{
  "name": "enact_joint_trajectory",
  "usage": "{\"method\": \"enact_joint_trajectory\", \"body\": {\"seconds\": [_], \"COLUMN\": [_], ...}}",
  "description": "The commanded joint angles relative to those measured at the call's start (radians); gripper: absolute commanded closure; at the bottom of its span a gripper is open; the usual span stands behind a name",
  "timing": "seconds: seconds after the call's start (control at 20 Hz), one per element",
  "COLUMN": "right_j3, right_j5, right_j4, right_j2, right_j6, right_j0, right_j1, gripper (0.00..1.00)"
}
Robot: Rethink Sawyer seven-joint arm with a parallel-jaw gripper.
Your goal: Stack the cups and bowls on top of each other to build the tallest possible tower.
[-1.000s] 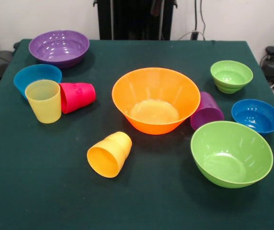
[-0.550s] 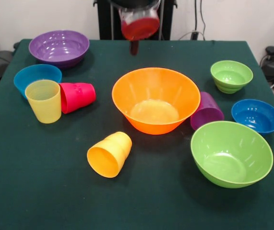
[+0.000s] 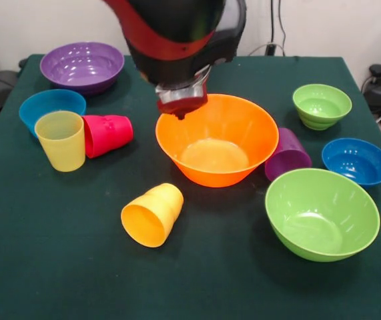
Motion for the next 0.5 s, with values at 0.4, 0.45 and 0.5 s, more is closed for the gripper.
{"method": "enact_joint_trajectory", "body": {"seconds": [0.4,0.45,0.5], "right_j3": [-0.383,-0.395,-0.402], "right_j5": [0.264,0.261,0.258], "right_j4": [0.239,0.272,0.301], "right_j2": [-0.218,-0.251,-0.279], "right_j6": [0.236,0.234,0.235], "right_j0": [-0.101,-0.108,-0.113], "right_j1": [0.195,0.208,0.217], "gripper": [0.00,0.00,0.00]}}
